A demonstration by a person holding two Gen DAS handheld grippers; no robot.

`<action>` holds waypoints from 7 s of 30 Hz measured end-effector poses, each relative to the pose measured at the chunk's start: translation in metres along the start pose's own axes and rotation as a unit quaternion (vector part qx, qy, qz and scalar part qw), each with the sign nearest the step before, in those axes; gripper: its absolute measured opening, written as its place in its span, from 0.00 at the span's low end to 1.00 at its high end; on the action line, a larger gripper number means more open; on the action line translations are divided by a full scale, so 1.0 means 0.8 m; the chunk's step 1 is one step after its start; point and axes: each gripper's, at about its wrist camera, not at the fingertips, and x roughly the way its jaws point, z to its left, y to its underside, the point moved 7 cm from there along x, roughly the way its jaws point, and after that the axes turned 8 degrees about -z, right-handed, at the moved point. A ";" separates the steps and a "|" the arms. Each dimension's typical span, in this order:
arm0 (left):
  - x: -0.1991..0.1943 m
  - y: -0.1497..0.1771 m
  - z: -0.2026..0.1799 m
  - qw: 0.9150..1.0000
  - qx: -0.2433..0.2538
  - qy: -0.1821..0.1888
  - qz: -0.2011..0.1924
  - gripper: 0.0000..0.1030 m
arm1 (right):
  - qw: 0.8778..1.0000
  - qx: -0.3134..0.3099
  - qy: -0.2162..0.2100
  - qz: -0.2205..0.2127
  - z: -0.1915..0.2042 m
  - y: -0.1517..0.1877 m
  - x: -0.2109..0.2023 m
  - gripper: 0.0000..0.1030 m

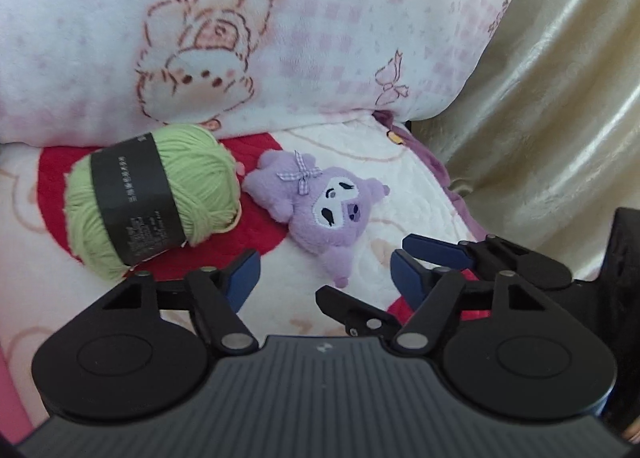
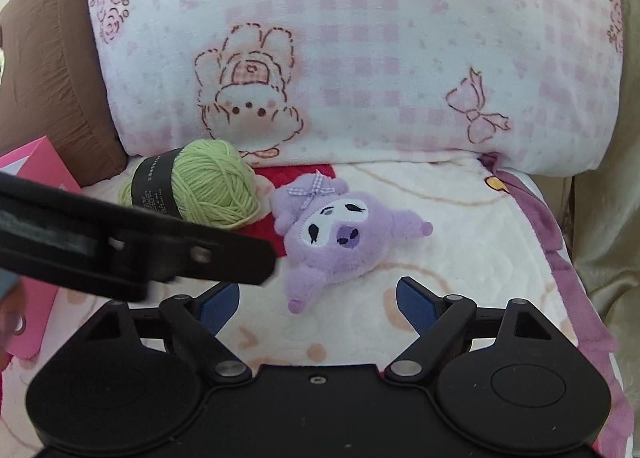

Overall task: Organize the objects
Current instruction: 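Close both grippers on the purple plush doll, then lift the purple doll with both grippers and carry it toward the pink box, then lower the purple doll with both grippers into the pink box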

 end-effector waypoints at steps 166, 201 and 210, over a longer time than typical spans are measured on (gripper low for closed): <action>-0.421 0.081 0.059 0.992 -0.098 -0.073 -0.027 0.31 | 0.955 -0.091 -0.266 0.091 0.298 -0.034 -0.236 0.64; -0.323 -0.008 0.298 0.974 -0.174 -0.135 -0.048 0.30 | 0.963 -0.180 -0.163 0.115 0.423 -0.112 -0.006 0.50; -0.271 0.006 0.347 0.976 -0.182 -0.114 -0.038 0.29 | 0.963 -0.198 -0.113 0.146 0.436 -0.089 0.054 0.50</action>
